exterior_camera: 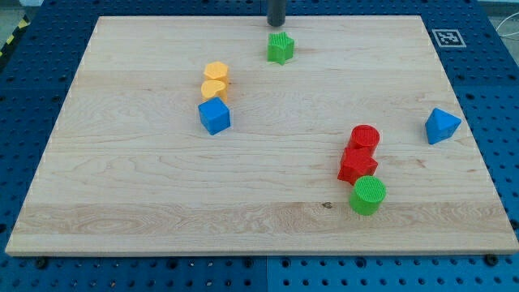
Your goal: Push the green star towards the down
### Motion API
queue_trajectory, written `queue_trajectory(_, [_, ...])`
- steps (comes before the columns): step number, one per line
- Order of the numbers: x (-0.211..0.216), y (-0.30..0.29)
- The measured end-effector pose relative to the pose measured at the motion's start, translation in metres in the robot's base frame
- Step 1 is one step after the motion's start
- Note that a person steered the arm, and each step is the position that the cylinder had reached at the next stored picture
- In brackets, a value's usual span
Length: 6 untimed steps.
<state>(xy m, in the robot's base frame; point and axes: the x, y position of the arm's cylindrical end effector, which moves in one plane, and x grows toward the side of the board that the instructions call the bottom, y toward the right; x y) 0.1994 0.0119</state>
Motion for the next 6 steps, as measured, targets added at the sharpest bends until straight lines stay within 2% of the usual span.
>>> queue_trajectory(2, [0.042,-0.016])
queue_trajectory(4, [0.122,0.038])
queue_trajectory(5, [0.154,0.067])
queue_trajectory(6, [0.170,0.072])
